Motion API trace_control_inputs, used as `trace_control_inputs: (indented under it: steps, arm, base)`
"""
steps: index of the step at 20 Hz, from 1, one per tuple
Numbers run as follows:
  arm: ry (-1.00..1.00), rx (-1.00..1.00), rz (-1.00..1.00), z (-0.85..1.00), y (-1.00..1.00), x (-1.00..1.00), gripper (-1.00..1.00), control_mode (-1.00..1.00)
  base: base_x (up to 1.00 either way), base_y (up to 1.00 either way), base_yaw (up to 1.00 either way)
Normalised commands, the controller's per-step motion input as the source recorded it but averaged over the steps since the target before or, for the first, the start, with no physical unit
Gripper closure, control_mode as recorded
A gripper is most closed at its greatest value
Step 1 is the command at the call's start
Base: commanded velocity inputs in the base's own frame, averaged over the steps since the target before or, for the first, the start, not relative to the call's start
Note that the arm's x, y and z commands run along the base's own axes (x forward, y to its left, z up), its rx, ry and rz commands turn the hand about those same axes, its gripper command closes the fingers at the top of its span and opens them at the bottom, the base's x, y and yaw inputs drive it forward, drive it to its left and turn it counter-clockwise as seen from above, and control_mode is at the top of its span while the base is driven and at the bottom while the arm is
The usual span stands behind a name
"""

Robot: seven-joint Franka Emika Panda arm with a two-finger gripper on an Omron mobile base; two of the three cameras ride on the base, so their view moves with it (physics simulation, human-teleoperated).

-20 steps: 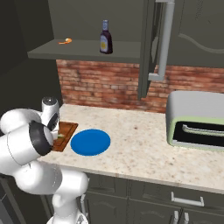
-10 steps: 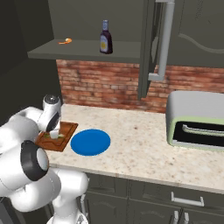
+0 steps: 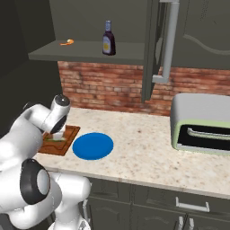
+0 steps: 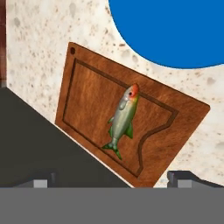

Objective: Pick the fish from the plate and place it on the cutting board. Then pick the condiment bottle from the cabinet and place it next to the cutting board.

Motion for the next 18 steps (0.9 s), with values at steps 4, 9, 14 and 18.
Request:
trace_control_inputs:
  steps: [4,9,14,18]
  arm:
    - [0.05,0.13,0.00,0.09,-0.09,-0.05,-1.00,-1.00]
    - [0.10,0.12,-0.01,0.00,-0.06,-0.01,-1.00,-1.00]
    - [0.10,0.13,-0.04,0.09,-0.09,0.00,-1.00,-1.00]
    - [0.05,0.16,-0.08,0.21,-0.17,0.00,-1.00,-1.00]
  base:
    - [0.00,0.00,0.00]
    - [0.00,0.00,0.00]
    - [0.00,0.00,0.00]
    - [0.00,0.00,0.00]
